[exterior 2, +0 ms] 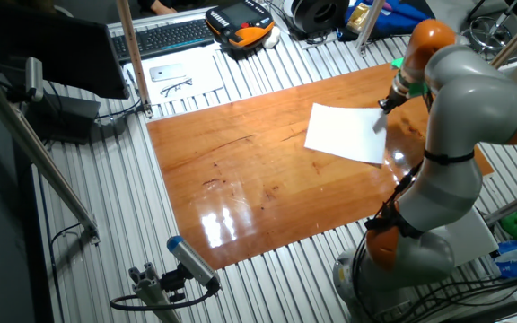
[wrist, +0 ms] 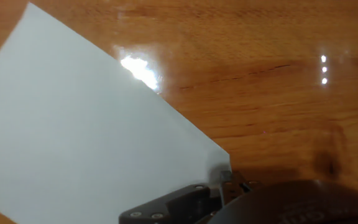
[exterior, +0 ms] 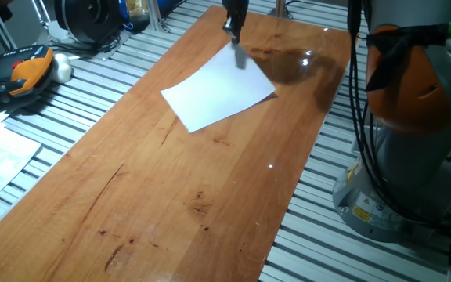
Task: Flip over and spread out the paper that is laid flat on the table
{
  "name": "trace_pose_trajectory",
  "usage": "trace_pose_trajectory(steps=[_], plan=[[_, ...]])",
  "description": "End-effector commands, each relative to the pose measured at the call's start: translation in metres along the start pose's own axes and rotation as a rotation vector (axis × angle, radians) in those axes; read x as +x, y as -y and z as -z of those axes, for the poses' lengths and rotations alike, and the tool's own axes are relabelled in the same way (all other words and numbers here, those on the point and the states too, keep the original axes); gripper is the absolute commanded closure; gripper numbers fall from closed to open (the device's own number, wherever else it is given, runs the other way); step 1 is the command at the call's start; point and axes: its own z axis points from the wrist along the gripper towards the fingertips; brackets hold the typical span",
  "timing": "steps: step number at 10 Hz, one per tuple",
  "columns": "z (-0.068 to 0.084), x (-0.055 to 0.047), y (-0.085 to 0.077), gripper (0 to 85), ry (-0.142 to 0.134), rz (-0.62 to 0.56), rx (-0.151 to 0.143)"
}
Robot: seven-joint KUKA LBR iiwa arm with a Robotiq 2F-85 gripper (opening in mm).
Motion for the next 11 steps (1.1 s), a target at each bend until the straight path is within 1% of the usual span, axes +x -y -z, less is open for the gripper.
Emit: trace_pose_trajectory(steps=[1, 2, 3, 4, 5, 6, 7, 8, 9, 11], plan=[[0.023, 0.0, 0.001, 85.0, 0.0, -0.002, 0.003], [0.033, 0.003, -0.002, 85.0, 0.001, -0.011, 0.006], [0.041, 0.009, -0.005, 85.0, 0.01, -0.016, 0.017], [0.045, 0.014, -0.004, 85.0, 0.019, -0.022, 0.025], [0.049, 0.018, 0.0, 85.0, 0.024, -0.042, 0.026], [0.052, 0.022, 0.005, 85.0, 0.024, -0.056, 0.026], [0.055, 0.026, 0.009, 85.0, 0.023, -0.078, 0.016], [0.057, 0.03, 0.011, 85.0, 0.024, -0.088, 0.022], [0.059, 0.036, 0.014, 85.0, 0.023, -0.096, 0.022], [0.063, 0.045, 0.015, 85.0, 0.008, -0.096, 0.022]])
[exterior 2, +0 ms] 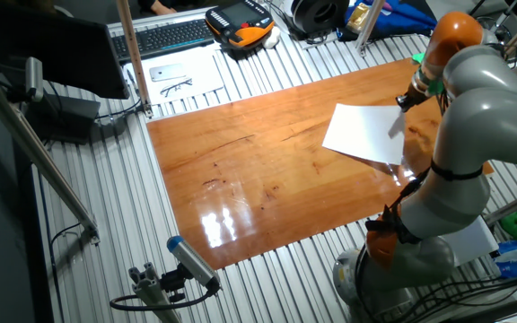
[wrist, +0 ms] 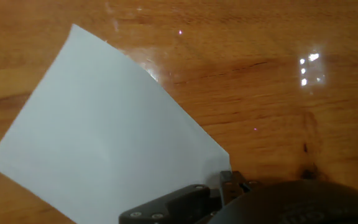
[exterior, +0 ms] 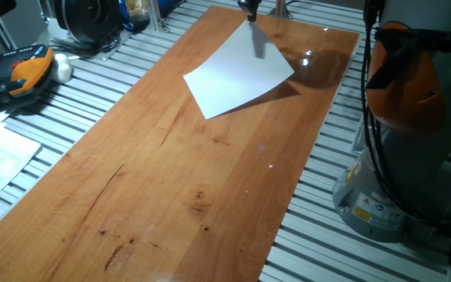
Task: Flip over and spread out the paper that is laid flat on the table
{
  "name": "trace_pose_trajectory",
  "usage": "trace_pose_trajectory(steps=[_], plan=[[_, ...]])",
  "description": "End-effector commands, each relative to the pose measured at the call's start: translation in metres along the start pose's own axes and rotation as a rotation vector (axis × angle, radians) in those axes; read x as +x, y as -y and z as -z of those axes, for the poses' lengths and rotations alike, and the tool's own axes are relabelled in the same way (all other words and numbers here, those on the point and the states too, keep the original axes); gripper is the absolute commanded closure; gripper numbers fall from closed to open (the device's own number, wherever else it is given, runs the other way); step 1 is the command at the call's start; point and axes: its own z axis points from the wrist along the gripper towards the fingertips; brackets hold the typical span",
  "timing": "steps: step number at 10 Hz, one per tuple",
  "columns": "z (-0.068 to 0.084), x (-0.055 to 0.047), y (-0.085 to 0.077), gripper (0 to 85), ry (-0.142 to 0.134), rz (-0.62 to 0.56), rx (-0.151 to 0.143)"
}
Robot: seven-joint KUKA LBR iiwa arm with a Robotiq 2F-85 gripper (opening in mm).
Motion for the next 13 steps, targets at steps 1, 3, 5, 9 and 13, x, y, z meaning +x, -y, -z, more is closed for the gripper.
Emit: trace_pose_trajectory(steps=[1, 3, 5, 9, 13], plan=[[0.002, 0.003, 0.001, 85.0, -0.006, 0.007, -0.004], [0.005, 0.012, 0.002, 85.0, -0.001, 0.031, -0.006], [0.006, 0.016, 0.003, 85.0, -0.009, 0.038, -0.021], [0.01, 0.012, -0.007, 85.0, -0.008, 0.026, -0.009], [0.013, 0.007, -0.017, 85.0, -0.027, 0.002, 0.005]])
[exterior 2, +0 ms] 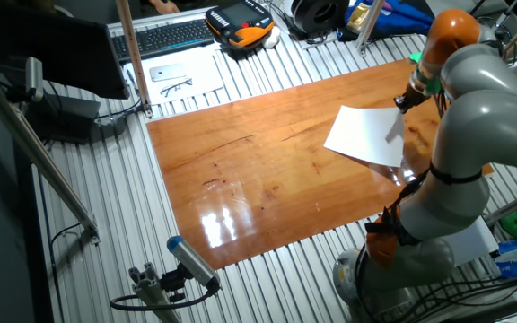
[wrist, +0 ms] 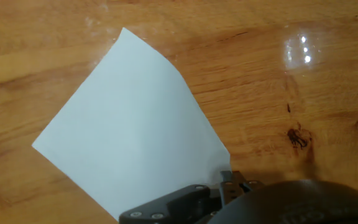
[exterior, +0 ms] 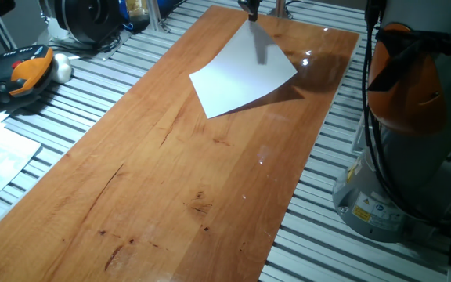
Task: Flip over and spread out the paper that is laid flat on the table
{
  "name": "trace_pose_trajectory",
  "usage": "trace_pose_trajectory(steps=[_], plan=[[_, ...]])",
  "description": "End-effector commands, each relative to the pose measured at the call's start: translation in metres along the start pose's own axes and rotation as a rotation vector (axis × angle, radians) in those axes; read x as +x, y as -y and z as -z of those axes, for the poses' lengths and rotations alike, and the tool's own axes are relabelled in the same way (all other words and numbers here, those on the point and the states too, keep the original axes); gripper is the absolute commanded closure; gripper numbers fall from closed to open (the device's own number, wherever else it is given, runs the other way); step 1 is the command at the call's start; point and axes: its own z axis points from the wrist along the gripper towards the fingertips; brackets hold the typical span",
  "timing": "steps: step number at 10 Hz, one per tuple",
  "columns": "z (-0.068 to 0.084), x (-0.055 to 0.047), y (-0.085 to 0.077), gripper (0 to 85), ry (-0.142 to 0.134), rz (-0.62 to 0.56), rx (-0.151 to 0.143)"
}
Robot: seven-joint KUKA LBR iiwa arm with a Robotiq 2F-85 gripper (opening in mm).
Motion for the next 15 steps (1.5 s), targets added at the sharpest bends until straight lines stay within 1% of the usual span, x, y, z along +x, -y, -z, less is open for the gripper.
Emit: trace_pose_trajectory(steps=[1, 2, 3, 4, 5, 6, 7, 9, 10, 12, 13, 14, 15], plan=[[-0.0006, -0.0011, 0.0002, 85.0, 0.002, 0.004, 0.001], [-0.0006, -0.0011, 0.0002, 85.0, 0.015, 0.016, 0.012], [-0.0006, -0.0011, 0.0002, 85.0, 0.047, 0.022, 0.032], [-0.0006, -0.0011, 0.0002, 85.0, 0.04, 0.012, 0.017], [-0.0006, -0.0011, 0.0002, 85.0, 0.028, 0.009, 0.015], [-0.0006, -0.0011, 0.0002, 85.0, 0.016, 0.007, 0.007], [-0.0006, -0.0011, 0.0002, 85.0, 0.008, 0.005, -0.015], [-0.0006, -0.0011, 0.0002, 85.0, 0.015, -0.004, -0.002], [-0.0006, -0.0011, 0.0002, 85.0, -0.003, -0.015, -0.014], [-0.0006, -0.0011, 0.0002, 85.0, -0.087, -0.034, -0.039], [-0.0006, -0.0011, 0.0002, 85.0, -0.144, -0.059, -0.061], [-0.0006, -0.0011, 0.0002, 85.0, -0.165, -0.078, -0.086], [-0.0006, -0.0011, 0.0002, 85.0, -0.167, -0.083, -0.07]])
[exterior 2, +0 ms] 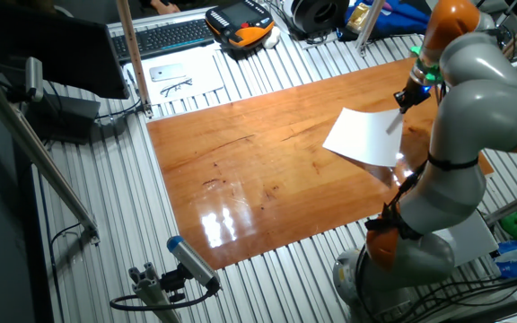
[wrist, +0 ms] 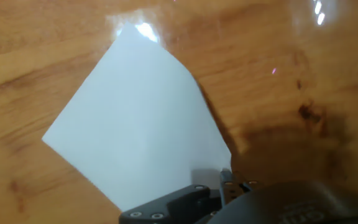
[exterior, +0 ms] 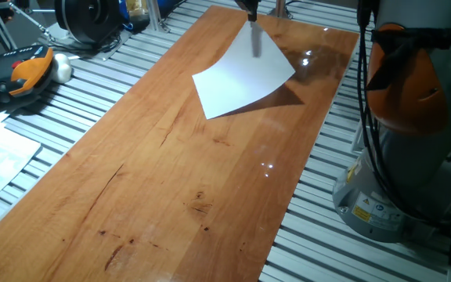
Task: Flip over and spread out the paper that is laid flat on the table
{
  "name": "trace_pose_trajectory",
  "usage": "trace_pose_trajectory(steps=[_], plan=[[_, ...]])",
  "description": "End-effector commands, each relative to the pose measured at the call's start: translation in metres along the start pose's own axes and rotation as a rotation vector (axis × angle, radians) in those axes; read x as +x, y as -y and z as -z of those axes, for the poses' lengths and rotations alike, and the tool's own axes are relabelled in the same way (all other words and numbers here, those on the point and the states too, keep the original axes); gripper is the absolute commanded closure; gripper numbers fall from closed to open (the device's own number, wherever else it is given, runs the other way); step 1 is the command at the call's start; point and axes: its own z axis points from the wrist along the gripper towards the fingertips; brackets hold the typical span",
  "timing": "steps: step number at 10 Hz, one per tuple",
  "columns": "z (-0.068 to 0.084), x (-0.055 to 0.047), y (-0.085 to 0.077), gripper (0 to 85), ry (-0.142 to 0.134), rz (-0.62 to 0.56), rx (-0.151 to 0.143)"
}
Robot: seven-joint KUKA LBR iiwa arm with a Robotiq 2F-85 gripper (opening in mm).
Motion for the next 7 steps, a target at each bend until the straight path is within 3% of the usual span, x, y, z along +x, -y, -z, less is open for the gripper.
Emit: trace_pose_trajectory(steps=[1, 3, 5, 7], plan=[[0.001, 0.0, 0.0, 85.0, -0.007, -0.002, 0.01], [0.002, 0.001, 0.0, 85.0, -0.008, -0.014, 0.019], [0.014, 0.006, 0.003, 85.0, 0.019, -0.03, 0.05], [0.027, 0.009, 0.013, 85.0, 0.022, -0.022, 0.068]])
